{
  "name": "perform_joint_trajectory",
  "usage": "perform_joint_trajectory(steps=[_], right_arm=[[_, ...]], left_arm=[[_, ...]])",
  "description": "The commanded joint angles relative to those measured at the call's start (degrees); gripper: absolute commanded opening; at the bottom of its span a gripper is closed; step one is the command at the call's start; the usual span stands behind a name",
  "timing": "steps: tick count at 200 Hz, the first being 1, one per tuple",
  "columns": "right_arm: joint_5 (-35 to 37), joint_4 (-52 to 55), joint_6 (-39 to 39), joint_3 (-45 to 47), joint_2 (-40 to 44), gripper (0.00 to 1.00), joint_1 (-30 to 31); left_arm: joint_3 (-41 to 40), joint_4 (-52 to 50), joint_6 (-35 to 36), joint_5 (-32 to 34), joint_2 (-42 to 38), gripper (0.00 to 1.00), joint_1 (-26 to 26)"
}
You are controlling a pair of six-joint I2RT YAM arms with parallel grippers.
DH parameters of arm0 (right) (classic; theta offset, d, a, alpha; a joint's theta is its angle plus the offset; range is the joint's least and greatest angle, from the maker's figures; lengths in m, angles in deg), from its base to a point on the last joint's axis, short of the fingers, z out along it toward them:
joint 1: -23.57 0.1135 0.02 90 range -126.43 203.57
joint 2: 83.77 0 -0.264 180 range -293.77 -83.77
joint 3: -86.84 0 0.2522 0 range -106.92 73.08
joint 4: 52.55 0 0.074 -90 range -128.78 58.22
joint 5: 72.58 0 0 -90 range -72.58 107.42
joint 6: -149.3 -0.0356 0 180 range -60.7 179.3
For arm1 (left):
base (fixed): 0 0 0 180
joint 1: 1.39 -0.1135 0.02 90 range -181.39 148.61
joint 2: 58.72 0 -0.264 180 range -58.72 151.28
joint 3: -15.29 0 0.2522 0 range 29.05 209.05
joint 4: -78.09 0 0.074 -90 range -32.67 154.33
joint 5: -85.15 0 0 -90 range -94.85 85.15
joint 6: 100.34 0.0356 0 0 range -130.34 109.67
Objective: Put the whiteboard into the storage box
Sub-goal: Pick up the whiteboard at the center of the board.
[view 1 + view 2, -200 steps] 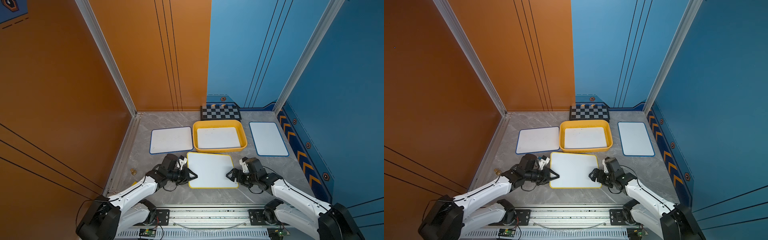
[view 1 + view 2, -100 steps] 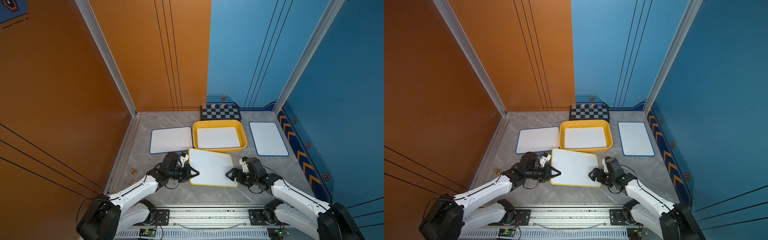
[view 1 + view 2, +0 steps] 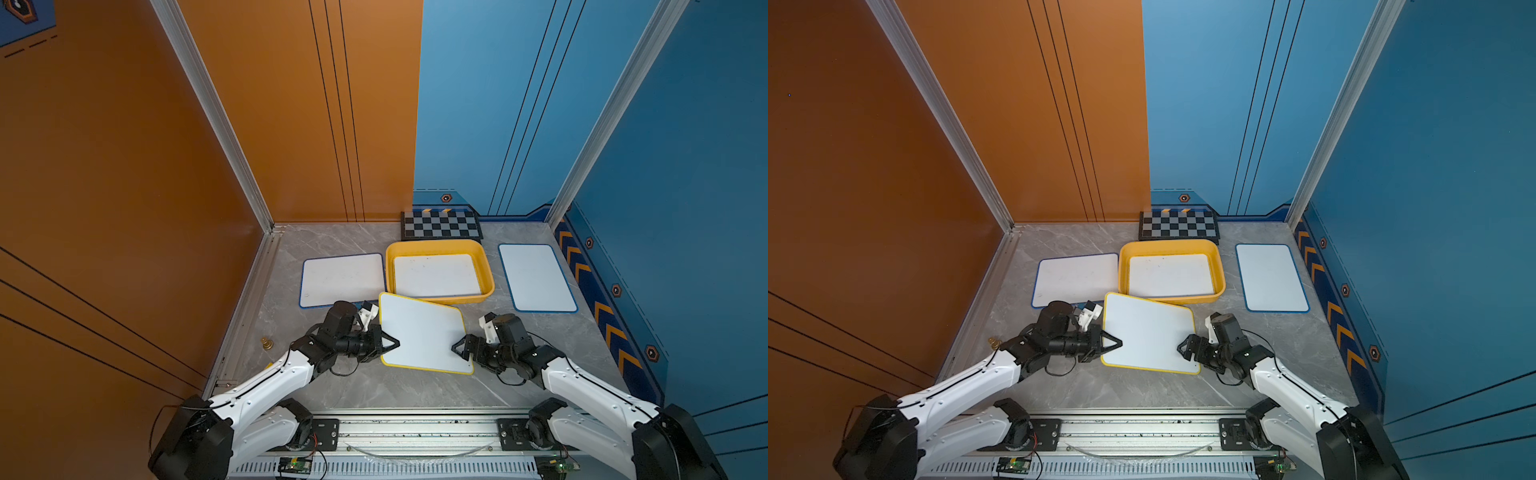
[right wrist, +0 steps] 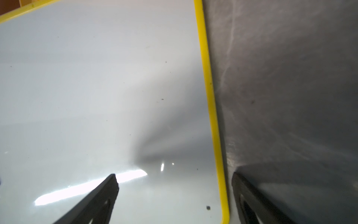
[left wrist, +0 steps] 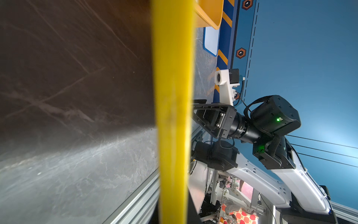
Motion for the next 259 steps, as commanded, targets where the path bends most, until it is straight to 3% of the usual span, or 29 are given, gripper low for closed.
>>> perform_joint_trajectory(steps=[1,69,158,202,259], right_arm=[[0.2,9.5,1.2,-0.8,0.9,0.94,-1.8],[-1.4,19.8,9.0,-6.0,3.5,0.95,-13.2],[-3.9,22.1,13.9,-10.9,0.0,0.95,-21.0],[-3.8,21.8,14.5,-10.8,-1.2,0.95,-22.6],[-1.6,21.5,13.8,-10.1,-0.9,0.94,-22.6]], left_arm=[[1.9,-12.1,5.9,4.1,-1.9,0.02,0.4],[7.2,-22.1,11.6,2.2,-5.7,0.00,0.2],[20.0,-28.3,14.0,0.1,-10.1,0.00,-0.5],[26.3,-30.2,14.5,-0.4,-7.5,0.00,-3.4],[38.3,-30.7,16.6,0.3,2.7,0.00,-5.8]])
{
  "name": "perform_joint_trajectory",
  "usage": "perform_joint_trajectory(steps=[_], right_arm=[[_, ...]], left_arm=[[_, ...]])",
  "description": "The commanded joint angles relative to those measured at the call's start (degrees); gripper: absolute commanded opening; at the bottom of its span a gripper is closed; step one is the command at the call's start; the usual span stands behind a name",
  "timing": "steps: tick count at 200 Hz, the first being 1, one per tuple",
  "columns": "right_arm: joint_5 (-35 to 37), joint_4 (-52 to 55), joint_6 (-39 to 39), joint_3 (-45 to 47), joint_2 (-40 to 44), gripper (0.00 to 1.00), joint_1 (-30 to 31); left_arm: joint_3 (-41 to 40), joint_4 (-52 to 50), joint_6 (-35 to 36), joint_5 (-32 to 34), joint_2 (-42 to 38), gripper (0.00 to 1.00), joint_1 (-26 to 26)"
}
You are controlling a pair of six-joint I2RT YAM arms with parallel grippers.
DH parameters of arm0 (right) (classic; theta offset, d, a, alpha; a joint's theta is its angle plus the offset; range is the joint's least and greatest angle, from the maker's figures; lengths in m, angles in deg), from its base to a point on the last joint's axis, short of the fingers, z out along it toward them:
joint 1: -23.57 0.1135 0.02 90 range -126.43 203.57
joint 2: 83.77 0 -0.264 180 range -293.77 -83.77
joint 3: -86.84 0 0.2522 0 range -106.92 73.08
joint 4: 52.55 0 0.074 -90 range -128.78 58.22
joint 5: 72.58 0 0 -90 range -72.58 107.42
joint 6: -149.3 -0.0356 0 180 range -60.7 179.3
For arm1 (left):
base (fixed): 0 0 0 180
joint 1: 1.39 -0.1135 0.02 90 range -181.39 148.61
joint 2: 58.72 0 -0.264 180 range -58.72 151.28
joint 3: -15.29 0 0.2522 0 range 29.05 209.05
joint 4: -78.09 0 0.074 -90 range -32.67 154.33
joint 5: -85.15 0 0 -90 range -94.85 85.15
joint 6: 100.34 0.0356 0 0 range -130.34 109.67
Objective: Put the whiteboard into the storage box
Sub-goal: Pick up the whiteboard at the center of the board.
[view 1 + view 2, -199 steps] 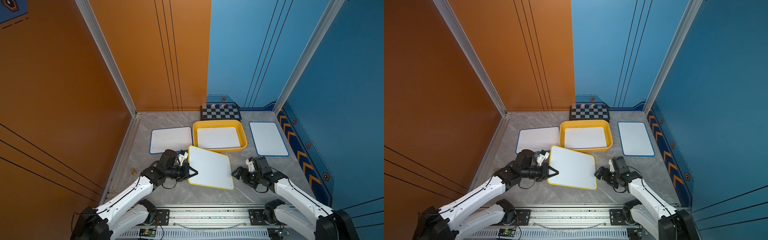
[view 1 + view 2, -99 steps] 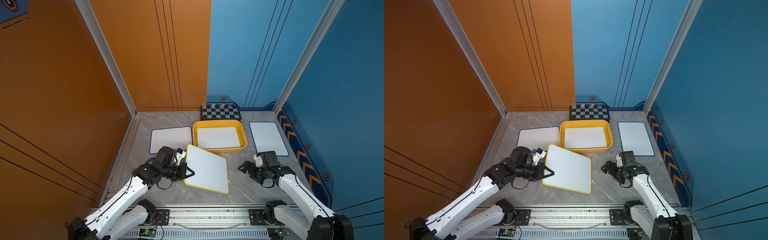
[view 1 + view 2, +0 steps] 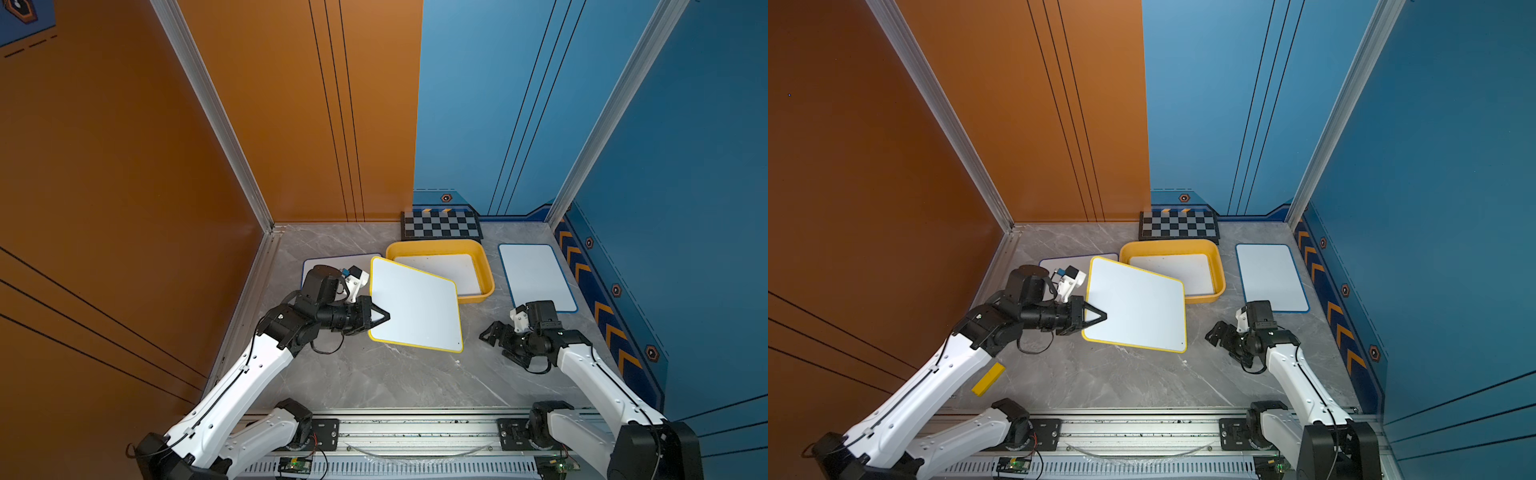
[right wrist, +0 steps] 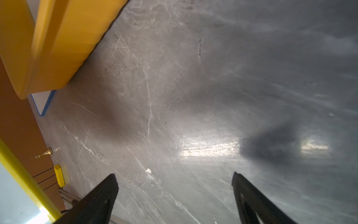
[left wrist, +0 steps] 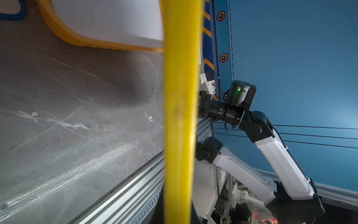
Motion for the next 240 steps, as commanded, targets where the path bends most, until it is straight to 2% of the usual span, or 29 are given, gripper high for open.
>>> perform_joint_trajectory(steps=[1,43,92,123,143,174,240], right_arm=[[1.6,1.3,0.5,-0.5,0.0,0.94,-0.3],[1.9,1.3,0.4,-1.1,-1.1,0.95,-0.4],[2.2,1.3,0.4,-1.5,-2.1,0.95,-0.5],[2.0,1.3,0.3,-2.1,-3.2,0.95,-0.6],[2.2,1.2,0.3,-2.4,-3.8,0.95,-0.6],[2.3,0.7,0.4,-2.8,-6.0,0.95,-0.6],[2.0,-1.7,0.7,-3.5,-11.5,0.94,-0.6]], left_arm=[[7.1,3.1,2.6,-1.1,3.4,0.00,-0.8],[16.2,3.2,3.3,1.5,12.2,0.00,-1.1],[23.2,3.5,3.6,1.8,21.5,0.00,-1.7],[24.6,8.8,1.0,0.5,25.8,0.00,-2.9],[25.4,13.2,-1.2,1.9,28.4,0.00,-4.2],[29.6,16.0,-3.6,-1.6,34.9,0.00,-5.3],[35.0,16.0,-3.3,-5.8,44.8,0.00,-4.5]])
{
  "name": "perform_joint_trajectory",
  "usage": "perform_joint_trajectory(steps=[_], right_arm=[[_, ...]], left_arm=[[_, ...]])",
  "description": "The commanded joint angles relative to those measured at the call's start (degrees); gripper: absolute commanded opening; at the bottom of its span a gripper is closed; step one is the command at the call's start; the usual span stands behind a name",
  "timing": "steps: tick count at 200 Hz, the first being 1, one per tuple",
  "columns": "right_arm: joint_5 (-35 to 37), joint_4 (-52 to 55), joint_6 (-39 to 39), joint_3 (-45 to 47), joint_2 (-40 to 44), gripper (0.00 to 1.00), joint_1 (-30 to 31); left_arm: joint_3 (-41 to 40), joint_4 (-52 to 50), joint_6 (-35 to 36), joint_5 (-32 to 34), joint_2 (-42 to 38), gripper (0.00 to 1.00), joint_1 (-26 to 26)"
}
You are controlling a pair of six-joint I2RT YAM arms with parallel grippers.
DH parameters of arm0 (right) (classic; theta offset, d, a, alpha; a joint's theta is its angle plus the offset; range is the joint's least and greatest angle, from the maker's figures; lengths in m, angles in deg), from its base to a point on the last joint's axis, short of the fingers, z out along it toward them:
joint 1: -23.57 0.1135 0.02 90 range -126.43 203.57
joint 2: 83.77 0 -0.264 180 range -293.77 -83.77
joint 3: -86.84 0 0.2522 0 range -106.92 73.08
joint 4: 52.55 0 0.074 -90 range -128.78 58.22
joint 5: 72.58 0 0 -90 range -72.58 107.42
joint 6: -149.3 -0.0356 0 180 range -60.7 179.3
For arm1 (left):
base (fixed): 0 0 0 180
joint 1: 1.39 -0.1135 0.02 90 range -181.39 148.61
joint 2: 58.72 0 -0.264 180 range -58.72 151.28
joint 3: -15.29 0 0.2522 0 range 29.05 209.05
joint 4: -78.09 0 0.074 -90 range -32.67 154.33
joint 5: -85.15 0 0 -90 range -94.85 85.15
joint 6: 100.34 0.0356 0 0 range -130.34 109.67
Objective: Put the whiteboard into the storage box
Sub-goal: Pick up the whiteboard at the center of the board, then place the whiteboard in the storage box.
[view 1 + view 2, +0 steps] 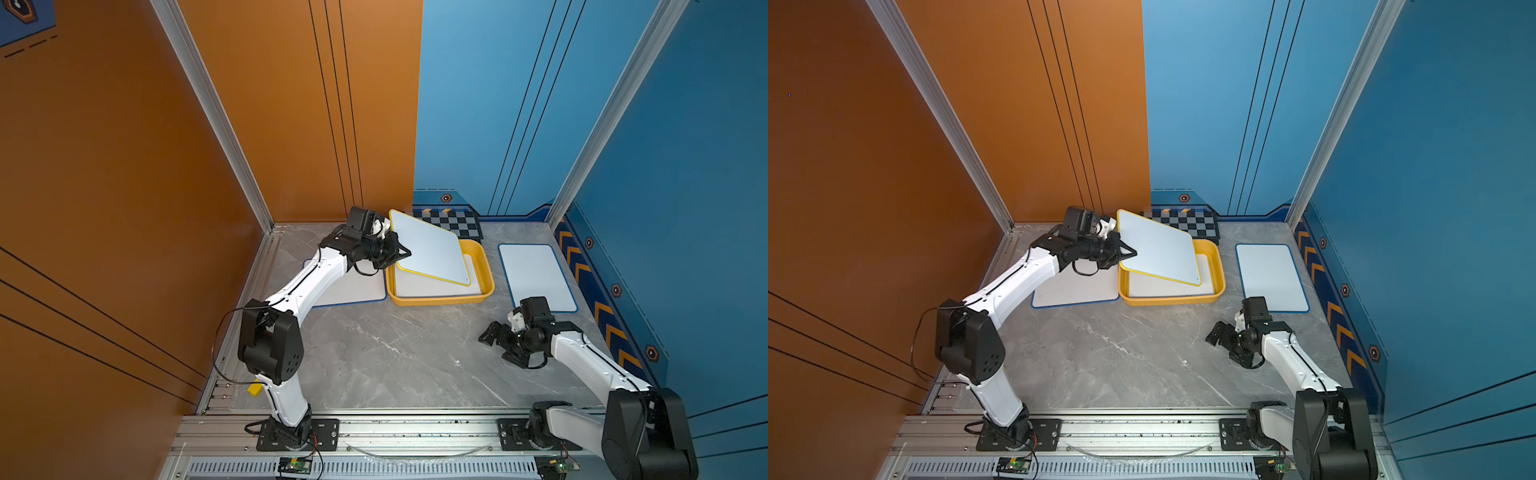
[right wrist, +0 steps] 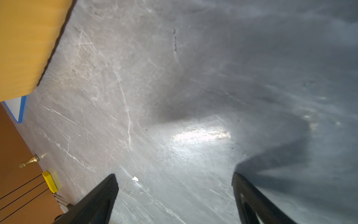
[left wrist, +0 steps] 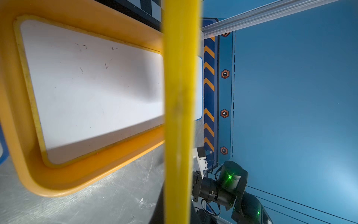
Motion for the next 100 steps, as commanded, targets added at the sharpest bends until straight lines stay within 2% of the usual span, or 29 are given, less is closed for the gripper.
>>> perform_joint_trajectory(steps=[1,100], right_arm=[[0.8,-1.4,0.7,-1.7,-2.1,0.94,-0.5],[-0.5,-4.0,0.9,-2.3,-7.6,0.93,-0.2]], left_arm=[[3.4,4.4,0.3,-4.7,1.3,0.00,0.4],[4.2,4.4,1.7,-8.9,9.2,0.00,0.3]])
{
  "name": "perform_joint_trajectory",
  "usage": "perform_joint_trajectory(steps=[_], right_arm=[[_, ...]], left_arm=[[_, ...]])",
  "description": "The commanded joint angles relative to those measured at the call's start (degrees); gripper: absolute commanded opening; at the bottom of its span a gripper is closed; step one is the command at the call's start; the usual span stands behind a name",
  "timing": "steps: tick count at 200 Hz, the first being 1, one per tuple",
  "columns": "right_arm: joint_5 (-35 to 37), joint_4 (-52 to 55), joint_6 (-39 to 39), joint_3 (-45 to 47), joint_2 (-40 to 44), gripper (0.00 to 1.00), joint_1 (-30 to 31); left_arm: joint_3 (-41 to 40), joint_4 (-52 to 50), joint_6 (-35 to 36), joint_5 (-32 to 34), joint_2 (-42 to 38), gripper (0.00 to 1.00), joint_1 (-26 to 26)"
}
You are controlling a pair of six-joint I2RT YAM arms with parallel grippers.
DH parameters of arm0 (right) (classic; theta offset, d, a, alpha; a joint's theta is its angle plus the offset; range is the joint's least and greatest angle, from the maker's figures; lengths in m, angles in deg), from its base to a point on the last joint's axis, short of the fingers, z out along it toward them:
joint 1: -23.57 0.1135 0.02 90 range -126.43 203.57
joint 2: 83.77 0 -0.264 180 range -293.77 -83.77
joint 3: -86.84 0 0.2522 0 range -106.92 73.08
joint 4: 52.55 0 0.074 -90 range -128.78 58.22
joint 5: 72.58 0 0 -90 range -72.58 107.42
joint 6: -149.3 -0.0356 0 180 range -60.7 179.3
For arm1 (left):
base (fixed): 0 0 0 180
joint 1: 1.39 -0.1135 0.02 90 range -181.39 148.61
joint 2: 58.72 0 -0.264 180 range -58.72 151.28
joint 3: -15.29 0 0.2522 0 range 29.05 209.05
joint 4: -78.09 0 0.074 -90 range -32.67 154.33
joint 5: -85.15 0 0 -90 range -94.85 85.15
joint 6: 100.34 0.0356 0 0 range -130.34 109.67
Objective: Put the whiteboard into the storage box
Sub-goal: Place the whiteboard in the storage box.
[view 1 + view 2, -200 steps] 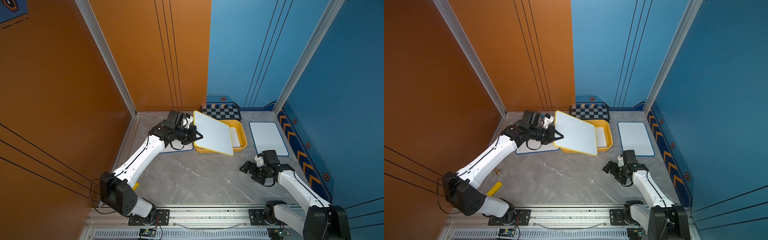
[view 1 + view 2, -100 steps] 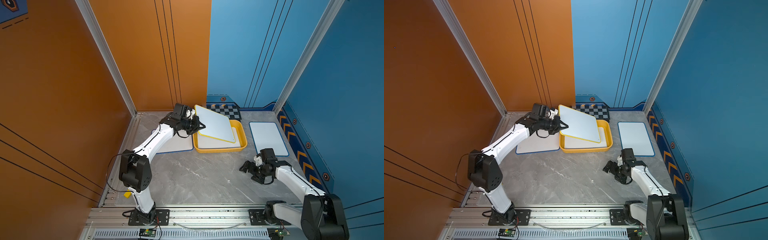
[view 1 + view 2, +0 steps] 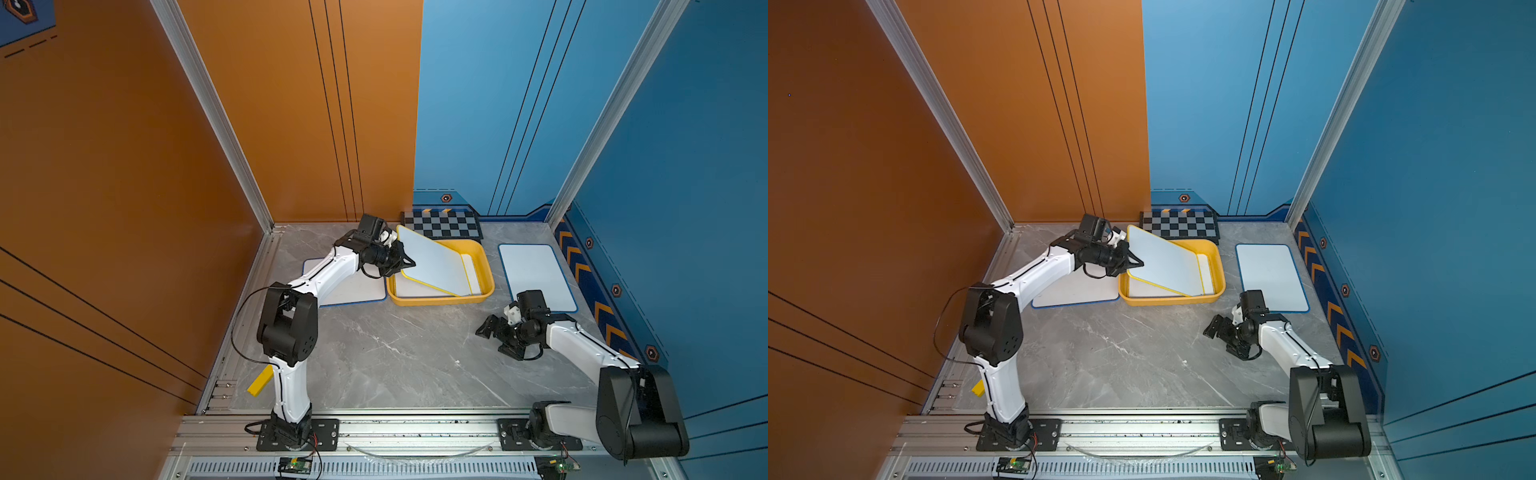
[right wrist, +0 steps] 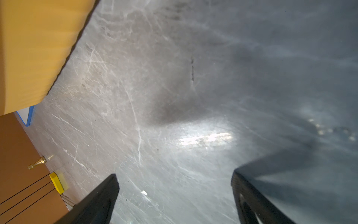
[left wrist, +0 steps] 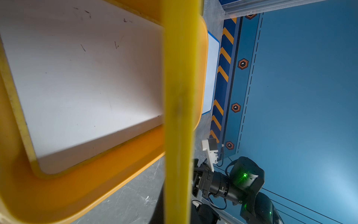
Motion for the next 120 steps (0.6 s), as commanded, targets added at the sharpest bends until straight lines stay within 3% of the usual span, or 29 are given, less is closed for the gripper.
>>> perform_joint_trajectory(steps=[1,28,120], right_arm=[[0.9,-0.2,0.9,0.6,-1.7,0.93,-0.2],[0.9,-0.4,0.8,0.9,-2.0,0.93,0.0],[0.9,-1.6,0.3,1.1,-3.4,0.93,1.9]], left_arm=[[3.2,4.0,1.7,-5.0,0.4,0.00,0.2],[2.8,4.0,2.4,-6.2,1.7,0.00,0.4],[0.7,4.0,3.4,-7.6,5.7,0.16,0.4]])
